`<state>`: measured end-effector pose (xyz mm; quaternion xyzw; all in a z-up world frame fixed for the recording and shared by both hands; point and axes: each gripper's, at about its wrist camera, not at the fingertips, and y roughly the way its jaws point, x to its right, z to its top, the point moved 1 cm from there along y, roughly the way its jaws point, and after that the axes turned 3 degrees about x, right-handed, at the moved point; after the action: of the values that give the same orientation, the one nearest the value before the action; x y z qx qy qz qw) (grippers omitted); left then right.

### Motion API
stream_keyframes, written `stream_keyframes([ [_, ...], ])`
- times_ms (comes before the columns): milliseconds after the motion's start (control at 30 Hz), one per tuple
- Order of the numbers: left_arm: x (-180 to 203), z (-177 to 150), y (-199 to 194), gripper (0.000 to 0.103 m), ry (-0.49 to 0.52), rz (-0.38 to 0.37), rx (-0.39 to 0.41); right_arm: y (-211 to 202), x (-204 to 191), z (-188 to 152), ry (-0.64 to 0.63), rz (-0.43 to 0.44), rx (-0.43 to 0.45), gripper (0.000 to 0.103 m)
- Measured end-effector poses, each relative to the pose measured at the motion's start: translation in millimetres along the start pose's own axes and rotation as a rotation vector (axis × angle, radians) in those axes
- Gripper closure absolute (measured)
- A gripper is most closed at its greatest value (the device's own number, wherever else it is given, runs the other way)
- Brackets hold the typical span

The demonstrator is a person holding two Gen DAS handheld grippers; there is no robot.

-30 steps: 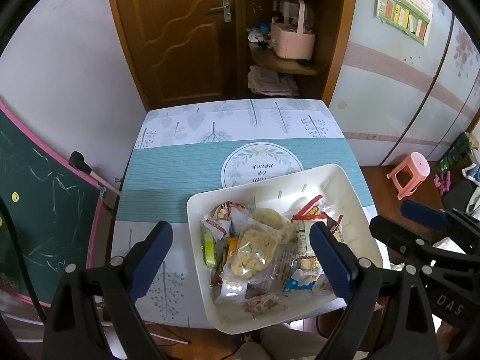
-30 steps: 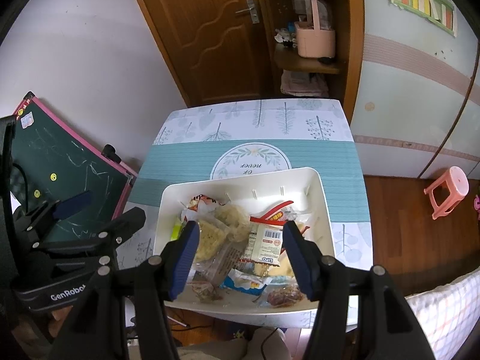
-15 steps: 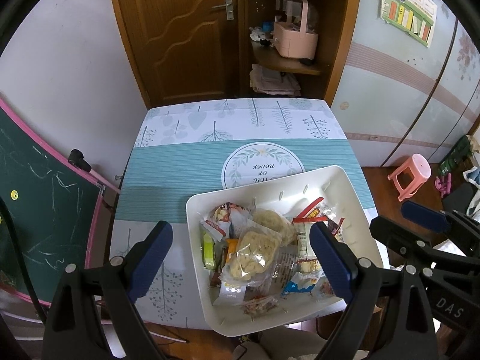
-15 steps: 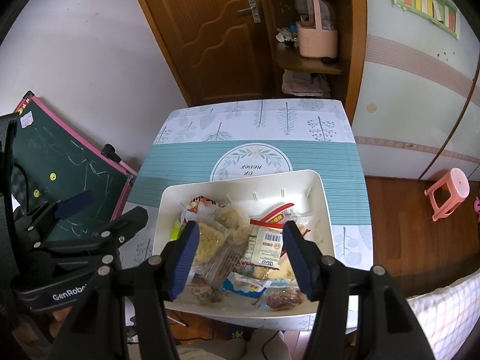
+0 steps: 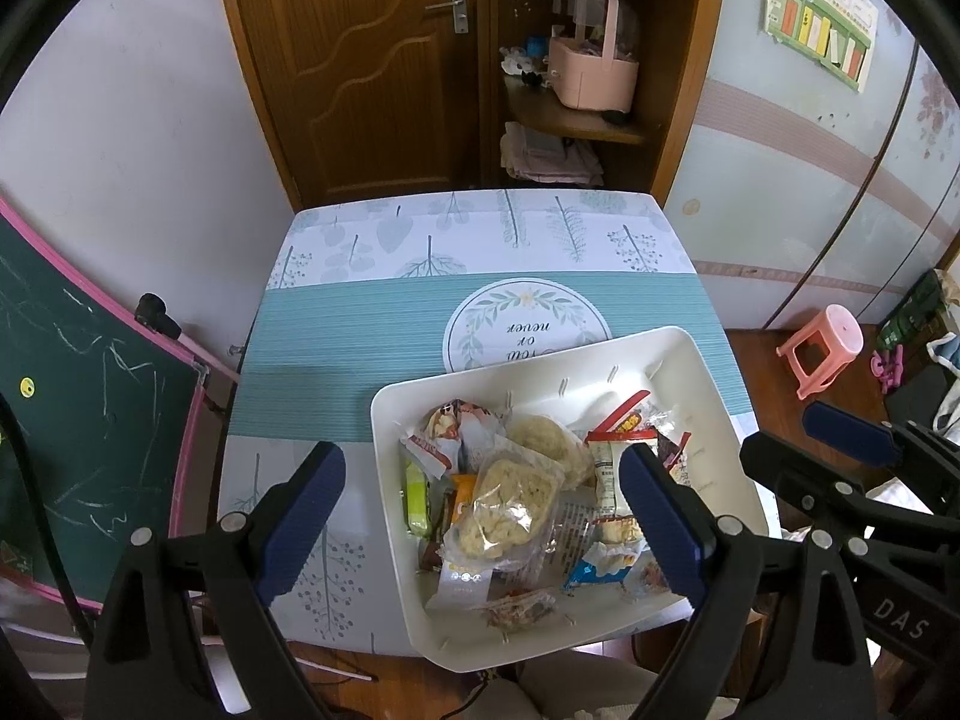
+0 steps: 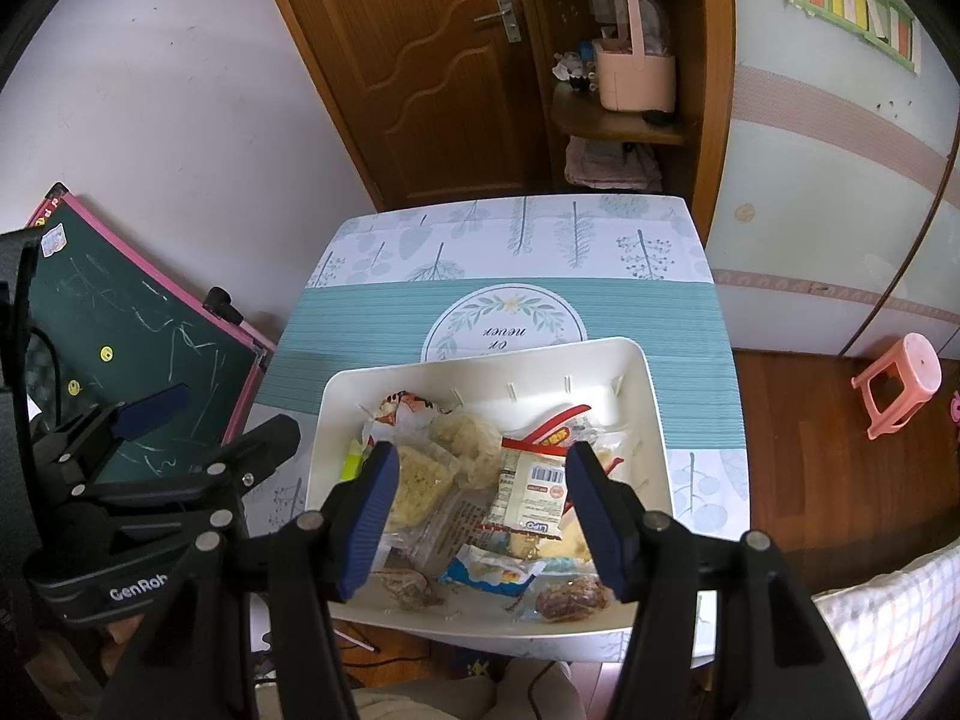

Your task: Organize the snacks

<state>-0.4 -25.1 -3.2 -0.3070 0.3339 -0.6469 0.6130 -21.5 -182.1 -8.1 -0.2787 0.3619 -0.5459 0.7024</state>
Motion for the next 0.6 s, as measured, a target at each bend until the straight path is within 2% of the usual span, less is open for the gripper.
stream_keyframes([
  [600,3.2,-2.3,6.7,0.011,-0.006,0.003,-0.021,2.7,-0.5,-0.6,0.003,0.000,-0.004,0.045],
])
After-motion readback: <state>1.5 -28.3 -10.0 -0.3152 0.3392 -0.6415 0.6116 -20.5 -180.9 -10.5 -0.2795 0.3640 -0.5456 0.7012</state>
